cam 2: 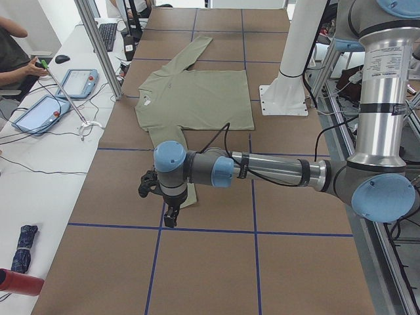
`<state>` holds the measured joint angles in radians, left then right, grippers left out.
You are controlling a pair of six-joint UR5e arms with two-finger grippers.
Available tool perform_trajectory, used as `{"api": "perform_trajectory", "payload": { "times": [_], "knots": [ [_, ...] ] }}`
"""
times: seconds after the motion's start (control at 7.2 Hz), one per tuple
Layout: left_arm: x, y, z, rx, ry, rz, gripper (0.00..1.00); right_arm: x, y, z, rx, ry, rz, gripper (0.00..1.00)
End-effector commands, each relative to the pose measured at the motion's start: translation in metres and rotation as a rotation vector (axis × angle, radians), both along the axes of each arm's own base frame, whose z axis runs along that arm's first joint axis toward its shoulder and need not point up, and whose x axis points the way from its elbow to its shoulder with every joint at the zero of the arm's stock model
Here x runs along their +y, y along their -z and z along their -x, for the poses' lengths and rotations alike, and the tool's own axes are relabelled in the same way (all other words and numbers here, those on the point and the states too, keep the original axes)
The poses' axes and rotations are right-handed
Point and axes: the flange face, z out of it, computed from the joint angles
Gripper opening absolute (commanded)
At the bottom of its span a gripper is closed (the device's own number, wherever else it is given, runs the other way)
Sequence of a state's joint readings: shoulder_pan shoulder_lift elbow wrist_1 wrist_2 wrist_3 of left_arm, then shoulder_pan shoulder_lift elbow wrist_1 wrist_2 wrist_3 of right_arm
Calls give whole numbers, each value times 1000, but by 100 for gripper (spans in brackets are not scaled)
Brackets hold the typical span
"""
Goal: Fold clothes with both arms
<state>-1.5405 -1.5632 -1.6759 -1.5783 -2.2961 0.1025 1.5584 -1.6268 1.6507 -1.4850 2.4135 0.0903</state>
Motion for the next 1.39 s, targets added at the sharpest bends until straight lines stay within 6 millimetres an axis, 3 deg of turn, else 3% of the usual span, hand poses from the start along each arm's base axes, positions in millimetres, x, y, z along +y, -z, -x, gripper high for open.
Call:
{"api": "perform_trajectory", "payload": {
  "times": [0.0, 0.28, 0.42, 0.56, 0.69, 0.83, 0.97, 1.11, 1.25],
  "knots": [
    [0, 0, 0, 0, -1, -1, 100, -2, 5, -2, 0, -8, -6, 100],
    [-4, 9, 0, 1, 1, -18, 100, -5, 9, -1, -4, -13, -8, 100],
    [-19, 28, -3, 7, -4, -63, 100, -20, 24, 3, -5, -9, -35, 100],
    [-38, 47, -8, 49, -16, -108, 100, -32, 41, 15, -11, 15, -66, 100],
    [-57, 50, -28, 59, -51, -177, 100, -41, 60, 29, -19, 37, -114, 100],
    [-54, 48, -30, 62, -57, -210, 100, -65, 83, 61, -19, 84, -157, 100],
    [-56, 61, -30, 63, -59, -254, 100, -74, 68, 82, -23, 112, -154, 100],
    [-57, 63, -32, 83, -42, -256, 100, -68, 56, 107, -25, 150, -229, 100],
    [-57, 64, -35, 139, 43, -186, 100, -64, 20, 124, 22, 140, -287, 100]
  ]
}}
